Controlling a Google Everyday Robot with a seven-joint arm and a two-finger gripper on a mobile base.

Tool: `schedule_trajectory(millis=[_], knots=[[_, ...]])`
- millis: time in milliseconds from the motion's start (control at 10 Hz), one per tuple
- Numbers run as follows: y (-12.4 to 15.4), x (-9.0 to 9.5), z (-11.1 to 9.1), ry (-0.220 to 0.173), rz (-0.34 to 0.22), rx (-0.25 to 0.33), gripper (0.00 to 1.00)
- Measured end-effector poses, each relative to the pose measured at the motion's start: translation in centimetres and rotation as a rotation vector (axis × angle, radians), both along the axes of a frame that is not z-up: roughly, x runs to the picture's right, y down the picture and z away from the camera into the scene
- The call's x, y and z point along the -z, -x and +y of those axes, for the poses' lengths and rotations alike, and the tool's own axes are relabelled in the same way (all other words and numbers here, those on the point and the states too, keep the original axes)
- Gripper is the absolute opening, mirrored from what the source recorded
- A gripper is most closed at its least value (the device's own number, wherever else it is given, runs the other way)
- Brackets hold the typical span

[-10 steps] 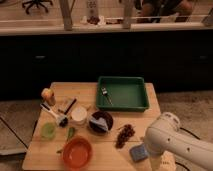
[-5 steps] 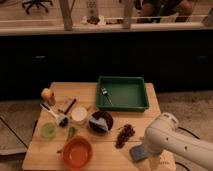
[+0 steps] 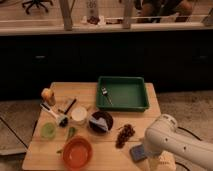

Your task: Wipe tray with sponge

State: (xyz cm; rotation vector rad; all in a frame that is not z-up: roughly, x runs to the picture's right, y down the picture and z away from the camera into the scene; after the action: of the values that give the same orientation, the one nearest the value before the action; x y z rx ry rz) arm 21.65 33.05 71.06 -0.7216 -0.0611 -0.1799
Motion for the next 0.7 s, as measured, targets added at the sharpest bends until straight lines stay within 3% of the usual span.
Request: schedule_trajectory(millis=[700], knots=[[-0.1, -1.2, 1.2, 0.014, 0.010, -0.001, 0.80]])
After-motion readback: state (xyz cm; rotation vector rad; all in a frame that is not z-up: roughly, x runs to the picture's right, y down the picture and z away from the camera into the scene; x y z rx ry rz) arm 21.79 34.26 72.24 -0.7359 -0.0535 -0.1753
